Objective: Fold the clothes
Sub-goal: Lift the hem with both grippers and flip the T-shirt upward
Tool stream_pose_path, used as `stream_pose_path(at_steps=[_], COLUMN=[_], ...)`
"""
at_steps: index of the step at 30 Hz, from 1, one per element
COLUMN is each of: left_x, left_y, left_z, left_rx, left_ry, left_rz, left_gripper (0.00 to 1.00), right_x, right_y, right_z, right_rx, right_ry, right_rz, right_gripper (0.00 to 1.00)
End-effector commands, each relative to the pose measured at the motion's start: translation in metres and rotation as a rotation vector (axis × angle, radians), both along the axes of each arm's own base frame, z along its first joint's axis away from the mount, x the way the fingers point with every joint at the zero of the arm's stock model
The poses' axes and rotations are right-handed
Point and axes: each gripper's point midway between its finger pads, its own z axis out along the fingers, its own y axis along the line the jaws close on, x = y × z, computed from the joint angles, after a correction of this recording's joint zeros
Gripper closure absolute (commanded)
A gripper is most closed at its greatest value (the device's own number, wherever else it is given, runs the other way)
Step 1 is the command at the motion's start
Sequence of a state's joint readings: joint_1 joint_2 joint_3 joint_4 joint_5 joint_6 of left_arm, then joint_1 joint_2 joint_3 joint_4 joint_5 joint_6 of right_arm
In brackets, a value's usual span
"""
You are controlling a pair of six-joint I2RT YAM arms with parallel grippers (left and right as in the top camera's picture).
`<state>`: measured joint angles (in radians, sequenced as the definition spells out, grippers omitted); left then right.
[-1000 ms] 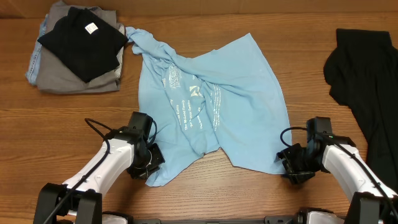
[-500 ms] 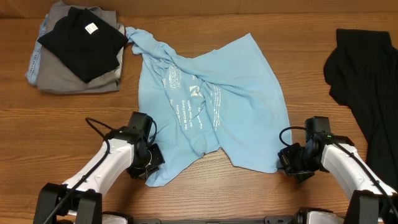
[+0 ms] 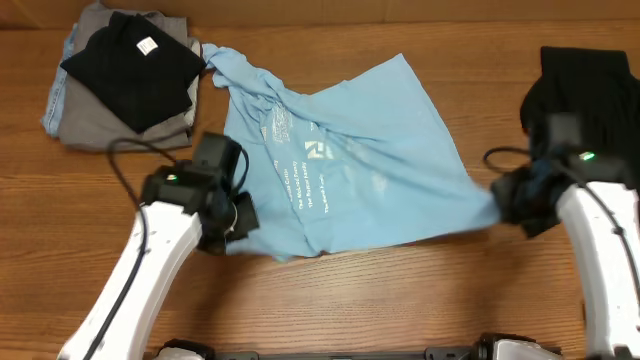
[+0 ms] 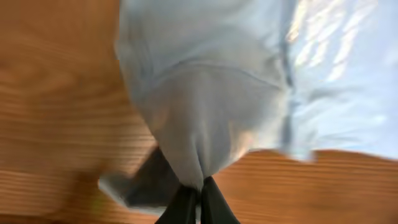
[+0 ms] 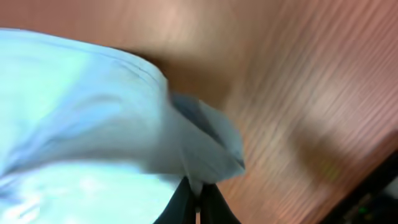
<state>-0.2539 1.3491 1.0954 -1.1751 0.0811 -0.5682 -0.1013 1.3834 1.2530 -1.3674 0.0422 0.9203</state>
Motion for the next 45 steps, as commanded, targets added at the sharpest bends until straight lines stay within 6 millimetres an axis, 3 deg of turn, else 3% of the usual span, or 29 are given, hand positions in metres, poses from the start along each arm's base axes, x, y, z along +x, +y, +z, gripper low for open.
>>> stream_pose_path(at_steps=[1,6,13,16,18,22,27,30,34,37,39,42,44,45], left_x=[0.021,0.014,-0.017,-0.028,-0.027,-0.010,0.042,0.087,0.164,0.223,0.259,0.278,0.272,0.262], left_y=[-0.005,0.009,0.034,0.043,0.047,0.056,0.049,0.046,0.044,0.043,0.042,0.047,0.056,0.060], left_z=[0.082,0.175,0.303,0.338,0.349,0.356,0.352,0.340,0.316,0.292,0.284,0.303,0.342,0.374], left_rx=[0.003,0.025,-0.038,-0.059,-0.048,0.020,0.107,0.155,0.191,0.170,0.135,0.136,0.176,0.211], left_ry=[-0.270,-0.508,-0.893,-1.011,-1.058,-1.090,-1.083,-1.062,-1.049,-1.054,-1.094,-1.167,-1.253,-1.320], left_rz=[-0.046,-0.014,0.092,0.123,0.138,0.192,0.165,0.158,0.113,0.084,0.079,0.102,0.132,0.128], left_gripper=[0.96,0.96,0.96,0.96,0.96,0.96,0.96,0.96,0.96,0.96,0.96,0.96,0.96,0.96], right_x=[0.018,0.017,-0.010,-0.022,-0.024,-0.010,0.036,0.077,0.134,0.182,0.209,0.223,0.214,0.203], right_y=[-0.014,-0.013,-0.006,-0.005,-0.005,-0.006,-0.011,-0.016,-0.020,-0.010,-0.003,-0.012,-0.026,-0.038], right_z=[0.079,0.166,0.287,0.323,0.342,0.351,0.341,0.329,0.309,0.293,0.294,0.306,0.325,0.341], right_rx=[-0.106,-0.148,-0.220,-0.245,-0.254,-0.247,-0.242,-0.240,-0.230,-0.177,-0.156,-0.177,-0.189,-0.198], right_ry=[-0.184,-0.360,-0.705,-0.836,-0.908,-0.955,-0.922,-0.898,-0.879,-0.898,-0.954,-1.020,-1.071,-1.106], right_rz=[0.048,0.115,0.178,0.165,0.155,0.130,0.133,0.135,0.146,0.217,0.271,0.260,0.240,0.223], right_gripper=[0.96,0.96,0.96,0.96,0.96,0.96,0.96,0.96,0.96,0.96,0.96,0.96,0.96,0.96])
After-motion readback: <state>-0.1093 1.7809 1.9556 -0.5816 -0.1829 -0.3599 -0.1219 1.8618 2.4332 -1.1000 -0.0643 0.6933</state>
